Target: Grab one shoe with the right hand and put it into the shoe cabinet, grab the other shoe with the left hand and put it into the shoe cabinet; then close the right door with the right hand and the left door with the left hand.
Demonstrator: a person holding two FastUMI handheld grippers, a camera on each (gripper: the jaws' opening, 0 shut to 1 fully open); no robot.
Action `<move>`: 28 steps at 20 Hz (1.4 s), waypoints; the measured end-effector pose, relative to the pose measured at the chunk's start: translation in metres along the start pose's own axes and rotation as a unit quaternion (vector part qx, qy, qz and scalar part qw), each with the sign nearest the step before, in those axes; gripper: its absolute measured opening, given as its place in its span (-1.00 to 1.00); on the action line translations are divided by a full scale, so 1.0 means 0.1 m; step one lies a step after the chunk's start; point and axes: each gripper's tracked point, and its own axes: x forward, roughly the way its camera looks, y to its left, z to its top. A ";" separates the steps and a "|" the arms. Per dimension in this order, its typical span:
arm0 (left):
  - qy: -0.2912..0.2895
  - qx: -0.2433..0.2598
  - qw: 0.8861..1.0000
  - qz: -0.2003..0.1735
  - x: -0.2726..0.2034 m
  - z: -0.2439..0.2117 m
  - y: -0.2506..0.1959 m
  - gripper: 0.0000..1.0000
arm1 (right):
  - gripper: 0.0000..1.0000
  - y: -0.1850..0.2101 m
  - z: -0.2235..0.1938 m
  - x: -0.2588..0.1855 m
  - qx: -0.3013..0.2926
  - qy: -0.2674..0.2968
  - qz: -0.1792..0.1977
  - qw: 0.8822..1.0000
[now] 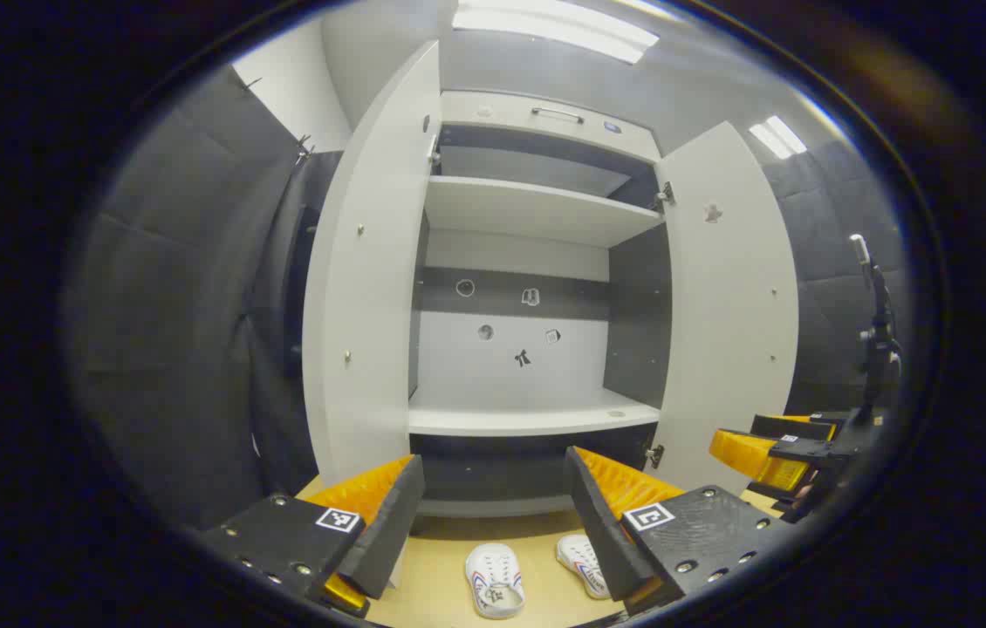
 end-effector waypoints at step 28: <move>0.007 0.020 0.999 0.038 -0.31 -0.27 0.19 0.86 | 0.94 0.04 -0.07 0.36 -0.018 0.050 0.021 0.998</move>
